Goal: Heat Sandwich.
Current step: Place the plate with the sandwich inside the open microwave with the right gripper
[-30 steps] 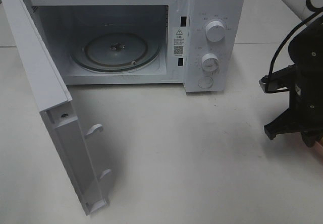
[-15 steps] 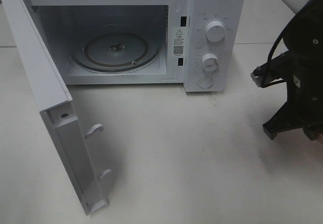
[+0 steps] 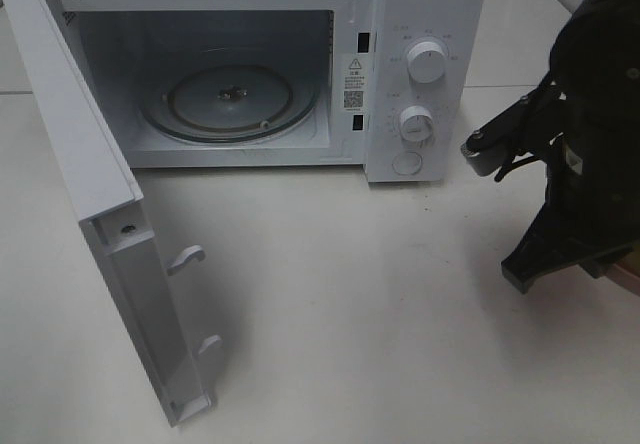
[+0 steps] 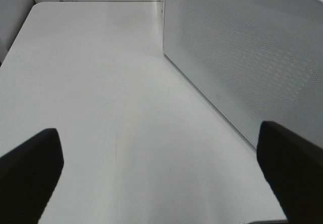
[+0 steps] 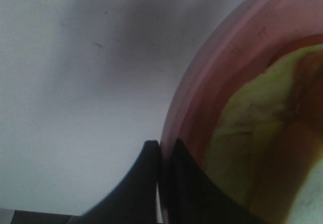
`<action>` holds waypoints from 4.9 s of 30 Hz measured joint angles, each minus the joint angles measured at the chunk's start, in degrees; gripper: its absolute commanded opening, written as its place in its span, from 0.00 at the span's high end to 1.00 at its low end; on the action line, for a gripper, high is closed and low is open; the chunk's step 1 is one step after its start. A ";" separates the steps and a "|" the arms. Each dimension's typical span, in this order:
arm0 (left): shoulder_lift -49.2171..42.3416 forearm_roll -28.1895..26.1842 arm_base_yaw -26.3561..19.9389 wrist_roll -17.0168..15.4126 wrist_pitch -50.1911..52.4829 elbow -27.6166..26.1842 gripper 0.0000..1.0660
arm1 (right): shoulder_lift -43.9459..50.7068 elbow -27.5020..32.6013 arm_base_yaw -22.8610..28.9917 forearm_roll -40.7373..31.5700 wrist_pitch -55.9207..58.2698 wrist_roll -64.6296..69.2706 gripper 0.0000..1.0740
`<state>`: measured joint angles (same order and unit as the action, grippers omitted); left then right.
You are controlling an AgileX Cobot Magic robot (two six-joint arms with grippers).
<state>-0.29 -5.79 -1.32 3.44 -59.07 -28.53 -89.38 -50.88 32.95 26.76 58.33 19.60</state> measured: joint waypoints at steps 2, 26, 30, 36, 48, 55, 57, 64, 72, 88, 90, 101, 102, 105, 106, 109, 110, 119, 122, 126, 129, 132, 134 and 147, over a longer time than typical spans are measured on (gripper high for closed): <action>0.00 0.00 0.00 0.00 0.00 0.00 0.05 | 0.92 0.57 2.46 -0.11 0.69 -0.52 1.00; 0.00 0.00 0.00 0.00 0.00 0.00 0.05 | 2.23 1.95 23.03 -0.63 3.78 -8.65 1.00; 0.00 0.00 0.00 0.00 0.00 0.00 0.05 | 2.23 1.95 26.36 -0.63 4.01 -11.06 1.00; 0.00 0.00 0.00 0.00 0.00 0.00 0.05 | 2.23 1.95 29.22 -0.69 3.95 -15.18 1.00; 0.00 0.00 0.00 0.00 0.00 0.00 0.05 | 2.23 2.12 29.62 -0.86 0.40 -28.13 1.00; 0.00 0.00 0.00 0.00 0.00 0.00 0.05 | 2.23 2.12 29.62 0.00 -3.95 -30.48 1.00; 0.00 0.00 0.00 0.00 0.00 0.00 0.05 | 2.23 2.12 29.51 0.00 -6.42 -30.94 1.00; 0.00 0.00 0.00 0.00 0.00 0.00 0.05 | 2.23 2.12 25.95 -2.12 -9.45 -40.22 1.00; 0.00 0.00 0.00 0.00 0.00 0.00 0.05 | 2.23 2.29 21.72 -7.73 -14.32 -56.26 1.00; 0.00 0.00 0.00 0.00 0.00 0.00 0.05 | 2.23 2.29 13.41 -20.11 -20.80 -84.91 1.00; 0.00 0.00 0.00 0.00 0.00 0.00 0.05 | 2.23 2.29 13.35 -20.91 -21.43 -87.83 1.00; 0.00 0.00 0.00 0.00 0.00 0.00 0.05 | 2.18 2.29 9.28 -24.92 -25.44 -98.26 1.00; 0.00 0.00 0.00 0.00 0.00 0.00 0.05 | 2.18 2.29 9.28 -24.92 -25.44 -98.26 1.00; 0.00 0.00 0.00 0.00 0.00 0.00 0.05 | 2.12 2.29 9.34 -27.96 -27.79 -102.27 1.00; 0.00 0.00 0.00 0.00 0.00 0.00 0.05 | 2.12 2.29 9.34 -27.96 -27.79 -102.27 1.00; 0.00 0.00 0.00 0.00 0.00 0.00 0.05 | 0.74 2.06 9.34 -28.42 -28.36 -104.51 1.00; 0.00 0.00 0.00 0.00 0.00 0.00 0.05 | 0.34 1.78 9.34 -28.42 -28.30 -104.62 1.00; 0.00 0.00 0.00 0.00 0.00 0.00 0.05 | -3.90 -3.90 9.34 -26.13 -27.44 -104.85 1.00; 0.00 0.00 0.00 0.00 0.00 0.00 0.05 | -5.10 -5.44 9.34 -25.38 -26.76 -104.85 1.00; 0.00 0.00 0.00 0.00 0.00 0.00 0.05 | -6.25 -6.93 9.34 -24.75 -26.64 -104.85 1.00; 0.00 0.00 0.00 0.00 0.00 0.00 0.05 | -7.62 -8.54 9.34 -24.47 -26.64 -104.85 1.00; 0.00 0.00 0.00 0.00 0.00 0.00 0.05 | -9.68 -10.83 9.34 -23.72 -26.64 -104.97 1.00; 0.00 0.00 0.00 0.00 0.00 0.00 0.05 | -10.20 -11.52 9.34 -23.49 -26.53 -104.91 1.00; 0.00 0.00 0.00 0.00 0.00 0.00 0.05 | -17.42 -20.86 9.34 -22.40 -23.20 -106.51 1.00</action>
<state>-0.29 -5.79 -1.32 3.44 -59.07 -28.53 -106.80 -71.73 42.28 4.35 35.12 -86.92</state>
